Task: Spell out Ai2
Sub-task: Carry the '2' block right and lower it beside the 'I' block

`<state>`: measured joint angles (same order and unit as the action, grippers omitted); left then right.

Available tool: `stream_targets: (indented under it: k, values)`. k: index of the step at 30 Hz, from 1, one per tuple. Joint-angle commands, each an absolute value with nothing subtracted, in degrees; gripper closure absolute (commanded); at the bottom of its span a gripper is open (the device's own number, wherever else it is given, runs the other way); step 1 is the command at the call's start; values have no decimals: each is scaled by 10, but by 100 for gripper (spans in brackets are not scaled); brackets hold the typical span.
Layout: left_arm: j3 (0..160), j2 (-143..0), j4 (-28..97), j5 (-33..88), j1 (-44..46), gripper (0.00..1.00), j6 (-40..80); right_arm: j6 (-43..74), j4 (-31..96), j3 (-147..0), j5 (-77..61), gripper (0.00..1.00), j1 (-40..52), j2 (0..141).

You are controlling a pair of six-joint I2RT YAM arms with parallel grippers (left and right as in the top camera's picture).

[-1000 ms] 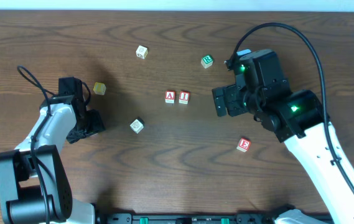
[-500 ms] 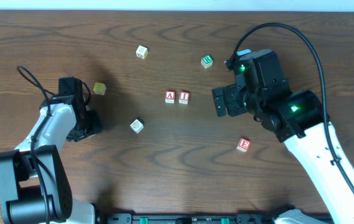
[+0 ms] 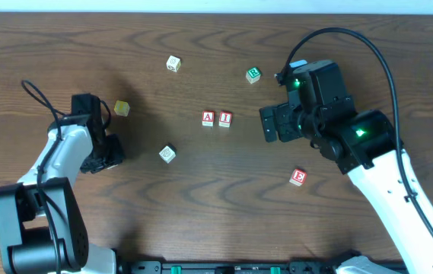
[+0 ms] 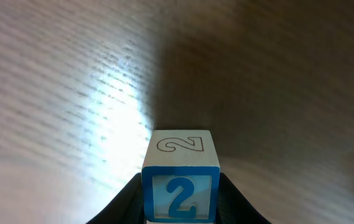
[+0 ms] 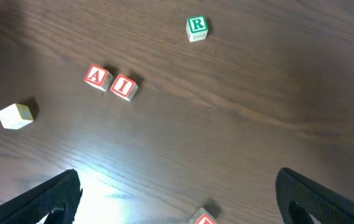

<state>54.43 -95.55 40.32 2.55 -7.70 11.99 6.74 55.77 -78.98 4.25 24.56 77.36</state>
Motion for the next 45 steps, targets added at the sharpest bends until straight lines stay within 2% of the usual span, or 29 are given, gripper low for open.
stream_targets:
  k: [1,6,14,19,26,31,39,45]
  values:
    - [628,-960,432,19,-70,94,118,68,555,-800,45,1,215,773]
    - [752,-960,425,41,-2,94,118,64,581,-867,45,1,140,761]
    - [772,-990,298,91,175,94,129,40,649,-941,52,1,58,702]
    - [784,-1052,253,106,260,94,128,40,675,-942,52,1,40,634]
    - [874,-1140,266,84,355,95,125,43,738,-942,67,1,40,575]
    - [923,-1170,317,-16,404,95,157,66,771,-942,73,1,40,572]
    - [925,-1205,331,-45,420,95,259,81,778,-942,72,1,40,572]
    - [925,-1216,335,-45,420,95,269,81,783,-942,71,0,40,572]
